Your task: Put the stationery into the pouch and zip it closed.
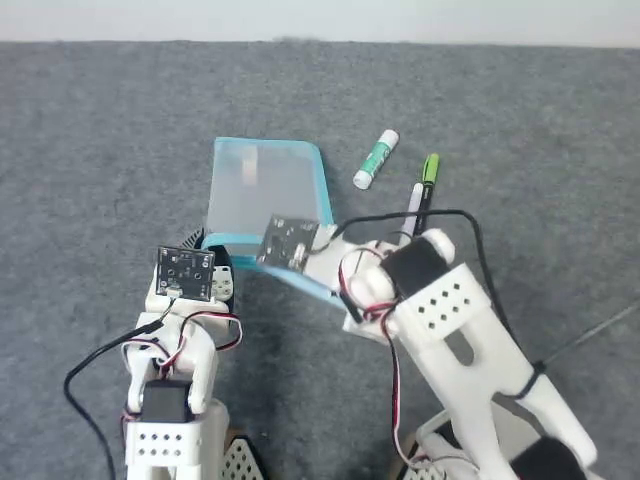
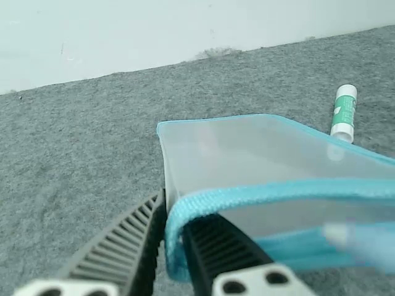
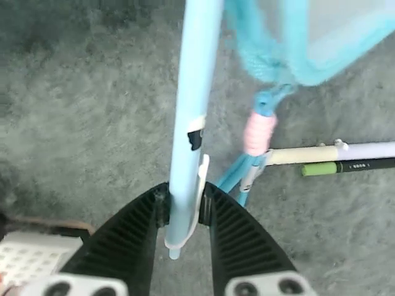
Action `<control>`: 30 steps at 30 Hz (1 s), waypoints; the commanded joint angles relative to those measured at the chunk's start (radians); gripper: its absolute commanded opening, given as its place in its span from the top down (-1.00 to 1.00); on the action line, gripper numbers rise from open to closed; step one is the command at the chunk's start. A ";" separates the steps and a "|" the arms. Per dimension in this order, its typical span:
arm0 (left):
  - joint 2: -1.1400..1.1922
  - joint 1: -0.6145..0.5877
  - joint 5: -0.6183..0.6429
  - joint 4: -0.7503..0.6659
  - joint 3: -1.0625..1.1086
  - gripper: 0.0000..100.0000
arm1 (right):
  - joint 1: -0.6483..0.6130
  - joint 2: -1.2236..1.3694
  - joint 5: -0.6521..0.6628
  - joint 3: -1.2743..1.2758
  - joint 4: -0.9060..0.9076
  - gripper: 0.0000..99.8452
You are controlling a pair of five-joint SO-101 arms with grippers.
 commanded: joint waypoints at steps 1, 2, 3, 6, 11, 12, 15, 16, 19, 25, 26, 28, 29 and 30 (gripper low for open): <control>-0.002 0.009 -0.006 -0.006 -0.010 0.98 | -0.008 -0.041 0.026 0.003 0.001 0.99; -0.002 0.009 -0.006 -0.006 -0.010 0.98 | -0.007 -0.041 0.015 0.003 -0.002 0.99; -0.002 0.009 -0.006 -0.006 -0.010 0.98 | -0.005 -0.041 0.006 0.003 -0.008 0.99; -0.002 0.009 -0.005 -0.006 -0.010 0.98 | -0.005 -0.041 -0.026 -0.003 -0.016 0.99; -0.002 0.009 -0.005 -0.006 -0.010 0.98 | -0.004 -0.039 -0.040 -0.031 -0.012 0.99; -0.002 0.009 -0.005 -0.006 -0.010 0.98 | -0.002 -0.039 -0.040 -0.037 -0.010 0.99; -0.005 0.009 -0.005 0.005 -0.010 0.98 | -0.002 -0.030 -0.040 -0.049 -0.010 0.99; -0.005 0.009 -0.005 0.005 -0.010 0.98 | -0.002 -0.018 -0.040 -0.055 -0.008 0.99; -0.005 0.009 -0.005 0.005 -0.010 0.98 | 0.008 0.050 -0.040 -0.083 -0.008 0.99; -0.005 0.009 -0.005 0.005 -0.010 0.98 | 0.082 0.197 -0.081 -0.233 0.005 0.99; -0.005 0.009 -0.005 0.005 -0.010 0.98 | 0.088 0.225 -0.083 -0.269 0.018 0.99; -0.005 0.009 -0.005 0.005 -0.010 0.98 | 0.093 0.283 -0.100 -0.344 0.058 0.99; -0.005 0.009 -0.005 0.005 -0.010 0.98 | 0.091 0.314 -0.117 -0.385 0.081 0.99; -0.005 0.009 -0.005 0.005 -0.010 0.98 | 0.090 0.344 -0.138 -0.428 0.104 0.99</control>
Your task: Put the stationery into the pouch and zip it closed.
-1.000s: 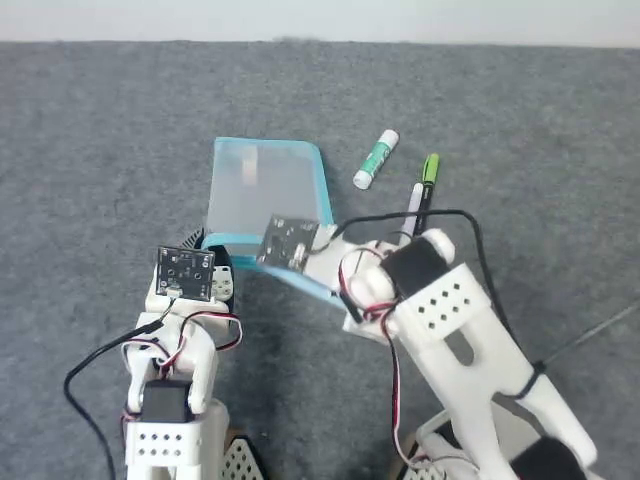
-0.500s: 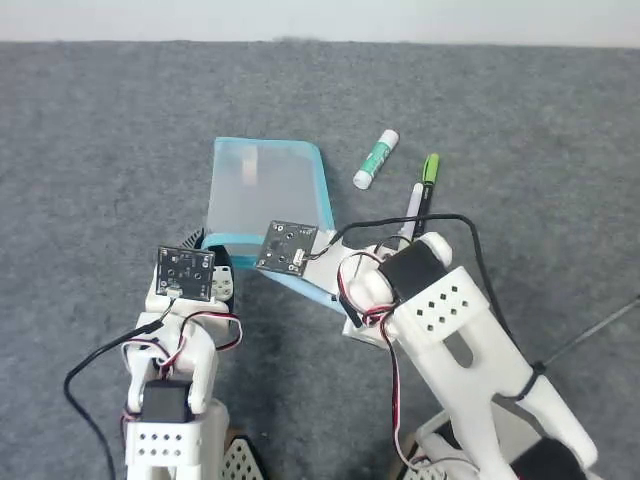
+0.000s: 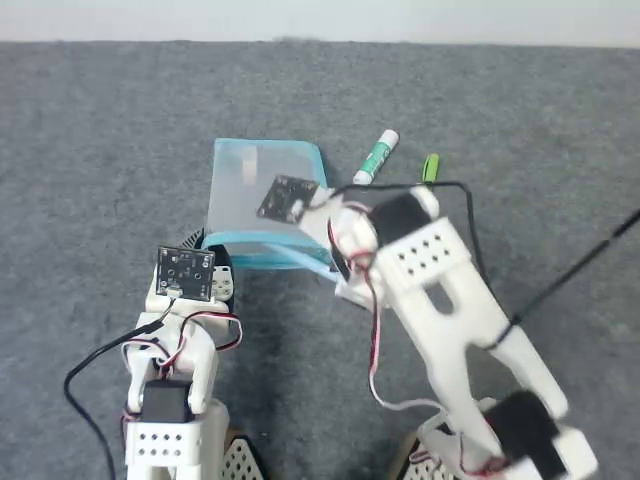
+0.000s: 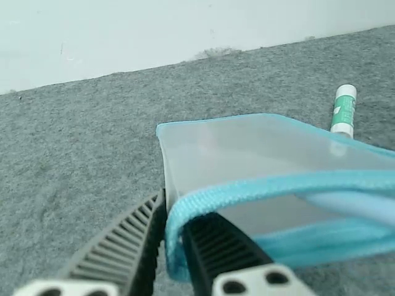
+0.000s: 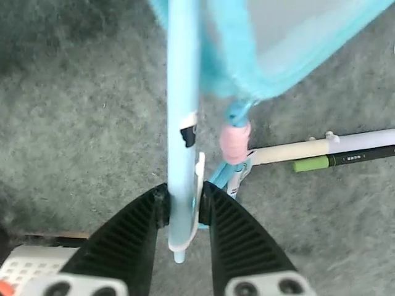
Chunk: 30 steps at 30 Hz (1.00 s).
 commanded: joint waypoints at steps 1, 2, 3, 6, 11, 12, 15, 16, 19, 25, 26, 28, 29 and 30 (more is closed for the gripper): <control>-0.005 0.011 -0.005 0.005 -0.010 0.98 | 0.012 0.077 -0.072 -0.190 0.082 0.99; -0.005 0.011 -0.005 0.005 -0.010 0.98 | 0.012 0.113 -0.097 -0.242 0.114 0.99; -0.005 0.011 -0.005 0.005 -0.010 0.98 | 0.012 0.150 -0.124 -0.299 0.148 0.99; -0.005 0.011 -0.005 0.005 -0.010 0.98 | 0.021 0.254 -0.221 -0.439 0.194 0.99; -0.005 0.011 -0.005 0.005 -0.010 0.98 | 0.027 0.337 -0.347 -0.562 0.189 0.98; -0.005 0.011 -0.005 0.005 -0.010 0.98 | 0.027 0.343 -0.381 -0.588 0.189 0.98; -0.005 0.011 -0.005 0.002 -0.010 0.98 | 0.022 0.346 -0.493 -0.672 0.188 0.98; -0.005 0.012 -0.005 0.002 -0.010 0.98 | 0.012 0.343 -0.517 -0.700 0.186 0.98; -0.003 0.037 -0.006 0.006 -0.010 0.98 | -0.041 0.343 -0.532 -0.760 0.165 0.98; -0.005 0.046 -0.003 0.006 -0.010 0.98 | -0.133 0.354 -0.534 -0.732 0.093 0.98; -0.006 0.060 -0.003 0.006 -0.010 0.98 | -0.136 0.354 -0.539 -0.718 0.079 0.98; -0.006 0.109 -0.003 0.008 -0.010 0.98 | -0.143 0.357 -0.542 -0.675 0.041 0.98; -0.006 0.137 -0.003 0.011 -0.010 0.98 | -0.148 0.351 -0.543 -0.641 0.013 0.98; -0.006 0.166 -0.003 0.021 -0.012 0.98 | -0.154 0.344 -0.543 -0.603 -0.016 0.98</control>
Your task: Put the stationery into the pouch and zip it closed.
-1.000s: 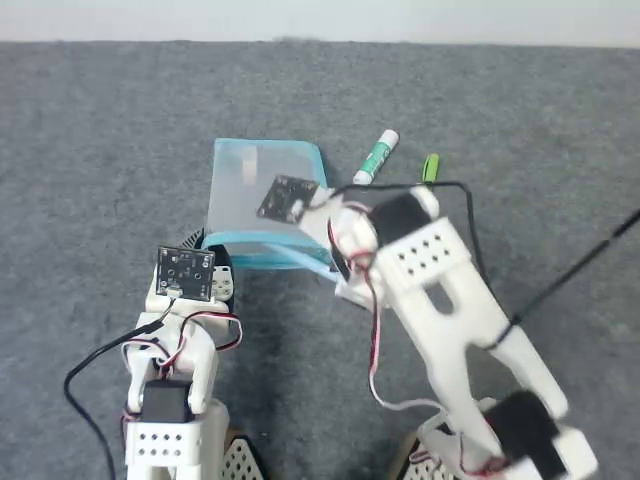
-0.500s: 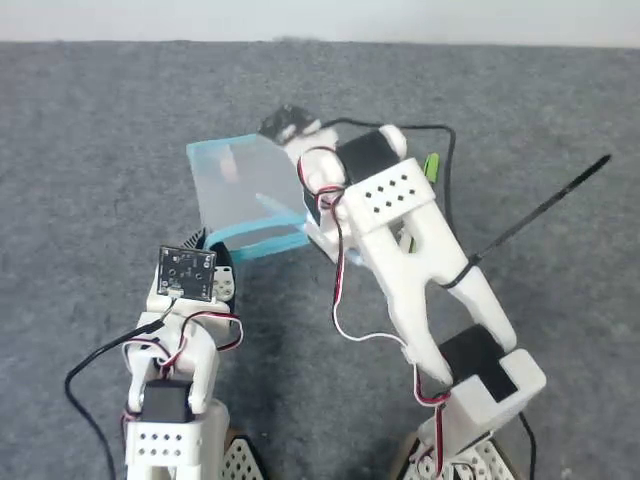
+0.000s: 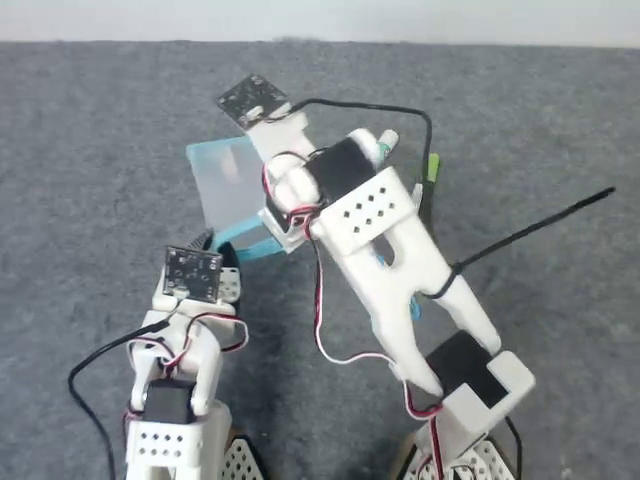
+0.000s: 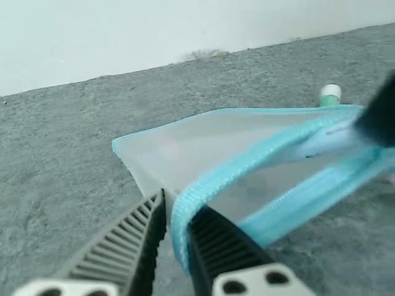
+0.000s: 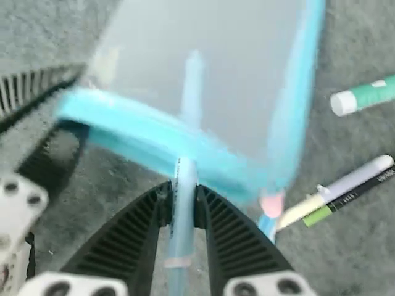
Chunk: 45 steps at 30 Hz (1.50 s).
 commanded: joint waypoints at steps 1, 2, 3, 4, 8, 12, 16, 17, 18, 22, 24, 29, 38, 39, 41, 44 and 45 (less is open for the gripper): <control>-0.006 0.129 -0.011 0.031 -0.013 0.98 | -0.019 -0.038 -0.017 0.086 -0.105 0.98; -0.006 0.152 -0.011 0.035 -0.013 0.98 | -0.025 -0.058 -0.017 0.132 -0.142 0.98; -0.006 0.169 -0.011 0.037 -0.013 0.98 | -0.027 -0.084 -0.017 0.192 -0.191 0.98; -0.006 0.176 -0.011 0.035 -0.012 0.98 | -0.031 -0.120 -0.017 0.258 -0.242 0.98; -0.006 0.178 -0.011 0.034 -0.012 0.98 | -0.028 -0.340 -0.041 0.626 -0.529 0.99; -0.006 0.187 -0.011 0.032 -0.012 0.98 | -0.030 -0.572 -0.055 0.941 -0.773 0.98; -0.006 0.187 -0.011 0.035 -0.010 0.98 | -0.036 -0.700 -0.051 1.034 -0.829 0.98; -0.005 0.187 -0.011 0.035 -0.010 0.98 | -0.036 -0.700 -0.054 1.036 -0.829 0.98; -0.005 0.187 -0.011 0.035 -0.010 0.98 | -0.036 -0.696 -0.054 1.036 -0.832 0.97; -0.002 0.187 -0.009 0.037 -0.010 0.98 | -0.036 -0.674 -0.055 1.034 -0.837 0.75; -0.002 0.187 -0.009 0.037 -0.010 0.98 | -0.031 -0.673 -0.055 1.034 -0.837 0.65; -0.003 0.186 -0.009 0.057 -0.010 0.98 | -0.030 -0.710 -0.048 1.019 -0.811 0.64; -0.006 0.069 -0.009 0.049 -0.018 0.98 | 0.209 -0.759 -0.021 0.743 -0.390 0.64; -0.006 0.023 -0.009 0.043 -0.019 0.98 | 0.266 -0.748 -0.003 0.713 -0.338 0.64; -0.006 -0.044 -0.009 0.012 -0.018 0.98 | 0.389 -0.723 0.032 0.695 -0.278 0.64; -0.002 -0.011 -0.012 0.008 -0.010 0.98 | 0.526 -0.667 0.086 0.735 -0.282 0.64; -0.002 0.020 -0.015 0.020 -0.010 0.98 | 0.547 -0.641 0.104 0.756 -0.295 0.64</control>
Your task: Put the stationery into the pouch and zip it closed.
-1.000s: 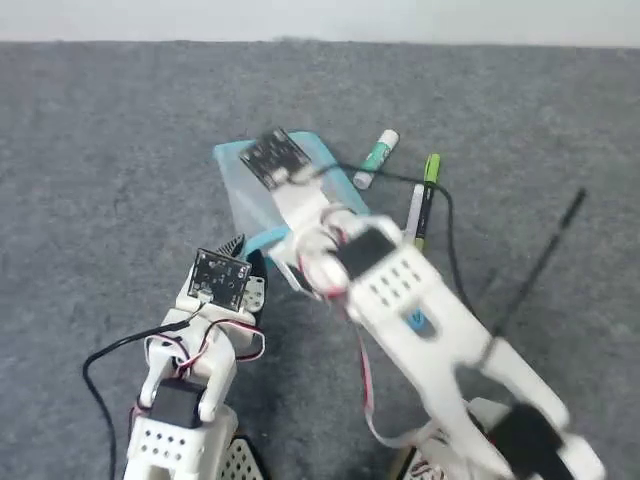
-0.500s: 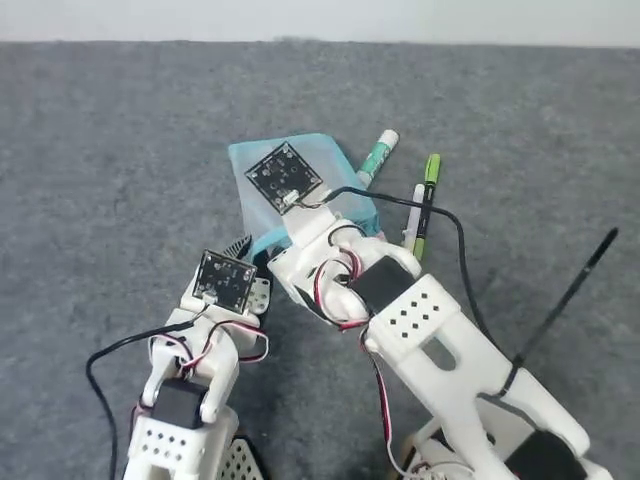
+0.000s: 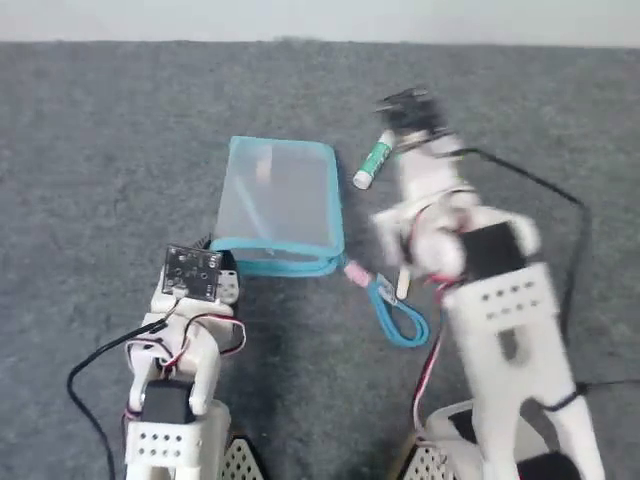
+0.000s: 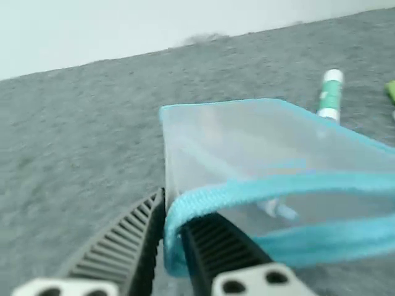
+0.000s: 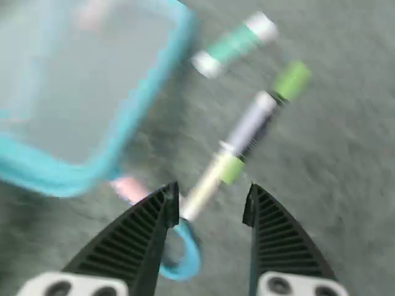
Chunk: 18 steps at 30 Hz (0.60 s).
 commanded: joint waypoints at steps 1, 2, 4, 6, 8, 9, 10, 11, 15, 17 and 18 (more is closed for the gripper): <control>-0.006 0.071 -0.008 -0.005 -0.010 0.98 | 0.108 0.079 0.089 0.017 -0.015 0.64; -0.006 0.086 -0.008 0.005 -0.012 0.98 | 0.116 0.110 0.112 0.043 -0.036 0.64; -0.008 0.063 -0.009 0.002 -0.022 0.98 | 0.120 0.177 0.126 0.081 -0.085 0.64; -0.005 0.011 -0.005 -0.017 -0.031 0.98 | 0.119 0.245 0.127 0.094 -0.127 0.64; -0.002 0.023 -0.003 -0.012 -0.018 0.98 | 0.113 0.315 0.124 0.092 -0.176 0.64; -0.002 0.057 -0.006 -0.003 -0.007 0.98 | 0.111 0.348 0.124 0.091 -0.209 0.64; -0.006 0.083 -0.008 0.014 -0.008 0.98 | 0.111 0.381 0.124 0.086 -0.246 0.64; -0.006 0.095 -0.008 0.023 -0.021 0.98 | 0.113 0.414 0.124 0.075 -0.271 0.64; -0.005 0.052 -0.002 0.028 -0.028 0.98 | 0.120 0.553 0.126 0.002 -0.300 0.64; -0.006 0.078 -0.008 0.028 -0.018 0.98 | 0.116 0.624 0.124 -0.052 -0.300 0.64; -0.006 0.066 -0.008 0.026 -0.033 0.98 | 0.116 0.656 0.123 -0.084 -0.300 0.64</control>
